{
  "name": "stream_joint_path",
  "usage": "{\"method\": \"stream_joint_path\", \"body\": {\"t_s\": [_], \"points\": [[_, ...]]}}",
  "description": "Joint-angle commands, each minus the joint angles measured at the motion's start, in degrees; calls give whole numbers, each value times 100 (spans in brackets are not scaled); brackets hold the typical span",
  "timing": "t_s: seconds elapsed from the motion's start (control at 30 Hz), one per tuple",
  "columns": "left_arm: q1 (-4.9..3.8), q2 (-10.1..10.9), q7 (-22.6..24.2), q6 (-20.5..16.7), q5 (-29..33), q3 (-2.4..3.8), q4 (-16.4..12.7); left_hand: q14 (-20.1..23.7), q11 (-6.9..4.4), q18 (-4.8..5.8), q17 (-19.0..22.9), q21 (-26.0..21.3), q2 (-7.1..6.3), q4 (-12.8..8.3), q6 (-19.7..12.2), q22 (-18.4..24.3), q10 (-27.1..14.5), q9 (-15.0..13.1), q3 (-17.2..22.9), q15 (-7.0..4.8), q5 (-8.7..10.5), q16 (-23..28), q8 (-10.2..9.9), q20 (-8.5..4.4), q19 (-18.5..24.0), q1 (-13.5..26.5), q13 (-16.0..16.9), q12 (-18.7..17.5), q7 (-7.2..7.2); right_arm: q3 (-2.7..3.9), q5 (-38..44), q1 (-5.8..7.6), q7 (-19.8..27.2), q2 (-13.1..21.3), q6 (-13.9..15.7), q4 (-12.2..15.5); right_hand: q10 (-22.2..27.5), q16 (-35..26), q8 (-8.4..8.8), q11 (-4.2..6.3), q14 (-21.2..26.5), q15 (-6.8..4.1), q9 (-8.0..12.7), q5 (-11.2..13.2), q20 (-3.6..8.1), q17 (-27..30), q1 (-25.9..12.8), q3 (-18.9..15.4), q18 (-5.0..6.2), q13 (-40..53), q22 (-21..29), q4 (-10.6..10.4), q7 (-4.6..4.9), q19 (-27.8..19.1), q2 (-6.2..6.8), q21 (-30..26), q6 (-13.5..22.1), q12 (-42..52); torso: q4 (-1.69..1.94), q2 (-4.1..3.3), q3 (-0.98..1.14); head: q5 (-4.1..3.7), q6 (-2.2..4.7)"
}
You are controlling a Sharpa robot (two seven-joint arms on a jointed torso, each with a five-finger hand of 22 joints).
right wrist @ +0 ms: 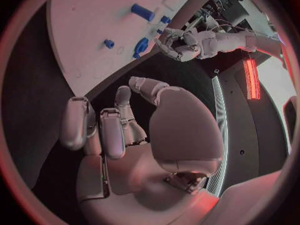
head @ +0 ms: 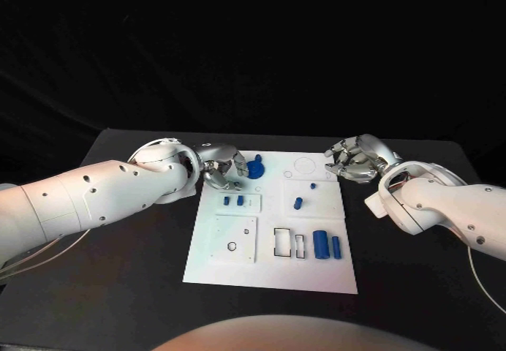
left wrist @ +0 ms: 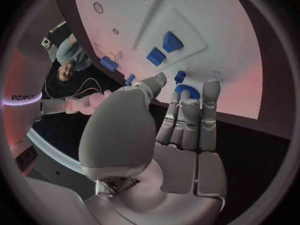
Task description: Assemble the parts on the task board
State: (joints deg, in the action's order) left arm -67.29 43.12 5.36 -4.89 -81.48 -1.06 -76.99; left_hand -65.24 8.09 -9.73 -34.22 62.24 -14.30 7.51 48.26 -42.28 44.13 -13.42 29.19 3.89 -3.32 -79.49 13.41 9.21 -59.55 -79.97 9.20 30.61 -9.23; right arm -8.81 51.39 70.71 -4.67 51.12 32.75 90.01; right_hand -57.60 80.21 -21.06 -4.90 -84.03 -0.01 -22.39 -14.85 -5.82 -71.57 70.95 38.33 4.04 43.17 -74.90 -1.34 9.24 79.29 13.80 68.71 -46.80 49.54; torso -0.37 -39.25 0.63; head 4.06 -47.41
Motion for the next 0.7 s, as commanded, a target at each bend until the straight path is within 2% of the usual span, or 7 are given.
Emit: {"method": "stream_joint_path", "body": {"t_s": [0.03, 0.17, 0.33, 0.37, 0.4, 0.63, 0.7], "points": [[-3, 71, 367, -472, 1237, 29, -35, 39, -10, -36, 52, -29, 38, 13, 59, 20, -31, 11, -24, -6, 21, 31, 9, -3, 17, -72, -9, 36, -69, 0, 151, -4, 214, -21, -229, -47, 329, -151, -58, 61, -58, -16, -18, -10, 1, 188, 4, 90, 123, -506, -359, 15, 4, -106, 2, -256, -51, -604, -6, 7, -2, -20, 27], [-6, 258, 716, -840, 3194, 74, -73, 575, -21, -94, 963, -401, 84, 87, 296, 421, 79, 15, 131, -16, 17, 420, 101, -21, 301, -139, -77, 95, -172, 0, 627, -4, 333, -63, -553, -162, 125, -223, -135, -32, -94, 80, -8, 5, -60, 215, 192, 112, 119, -1937, -345, 106, 81, -52, -31, -330, -93, -2255, -4, 15, 5, -46, 70], [-12, 505, 1063, -869, 5300, 103, -136, 724, -46, -94, 1127, -615, 123, 67, 370, 556, 335, 27, 331, -51, 12, 646, 131, -43, 356, -188, -124, 166, -156, 1, 1391, -3, 366, -106, -945, -271, -2, -209, -17, -74, -112, 86, 102, -6, -79, 177, 316, 119, 107, -2520, -404, 151, 50, -5, 16, -269, -270, -2922, -5, 3, 3, -58, 139], [-12, 535, 1094, -847, 5491, 105, -149, 742, -51, -94, 1151, -640, 137, 48, 372, 572, 375, 29, 378, -59, 12, 684, 131, -51, 360, -207, -134, 166, -155, 1, 1491, -3, 361, -110, -991, -278, -10, -210, -9, -71, -112, 85, 109, -7, -77, 178, 326, 121, 107, -2549, -405, 152, 43, -5, 15, -270, -289, -2950, -5, 3, 4, -59, 141], [-13, 583, 1141, -816, 5769, 107, -173, 780, -66, -96, 1197, -676, 184, -11, 382, 596, 467, 32, 494, -80, 15, 764, 136, -72, 366, -278, -149, 172, -153, 1, 1664, -3, 353, -117, -1063, -287, -38, -211, 21, -62, -111, 89, 128, 13, -81, 178, 263, -62, 104, -2633, -413, 187, 20, -1, 220, -264, -334, -3031, -4, -3, 3, -68, 156], [-12, 811, 1328, -601, 6674, 112, -331, 965, -162, -85, 1672, -1054, 203, -328, 484, 774, 1178, 25, 810, -152, 18, 1814, 191, -151, 731, -196, -336, -120, -100, 1, 2763, -3, 270, -208, -1362, -282, -135, -198, 82, -47, -125, 70, 174, 1, -65, 153, 382, -131, 86, -2865, -461, 224, -24, 47, 187, -186, -506, -3235, 1, -6, -2, -140, 219], [-11, 862, 1387, -550, 6809, 111, -388, 949, -171, -78, 1980, -1331, 254, -461, 538, 893, 1481, 14, 812, -131, 20, 2633, 217, -112, 1003, -114, -454, -465, -103, 1, 3078, -3, 221, -253, -1430, -276, -185, -197, 95, -40, -129, 66, 184, 1, -57, 153, 399, -145, 81, -2919, -478, 225, -33, 64, 181, -158, -555, -3274, -1, -8, -2, -219, 247]]}}
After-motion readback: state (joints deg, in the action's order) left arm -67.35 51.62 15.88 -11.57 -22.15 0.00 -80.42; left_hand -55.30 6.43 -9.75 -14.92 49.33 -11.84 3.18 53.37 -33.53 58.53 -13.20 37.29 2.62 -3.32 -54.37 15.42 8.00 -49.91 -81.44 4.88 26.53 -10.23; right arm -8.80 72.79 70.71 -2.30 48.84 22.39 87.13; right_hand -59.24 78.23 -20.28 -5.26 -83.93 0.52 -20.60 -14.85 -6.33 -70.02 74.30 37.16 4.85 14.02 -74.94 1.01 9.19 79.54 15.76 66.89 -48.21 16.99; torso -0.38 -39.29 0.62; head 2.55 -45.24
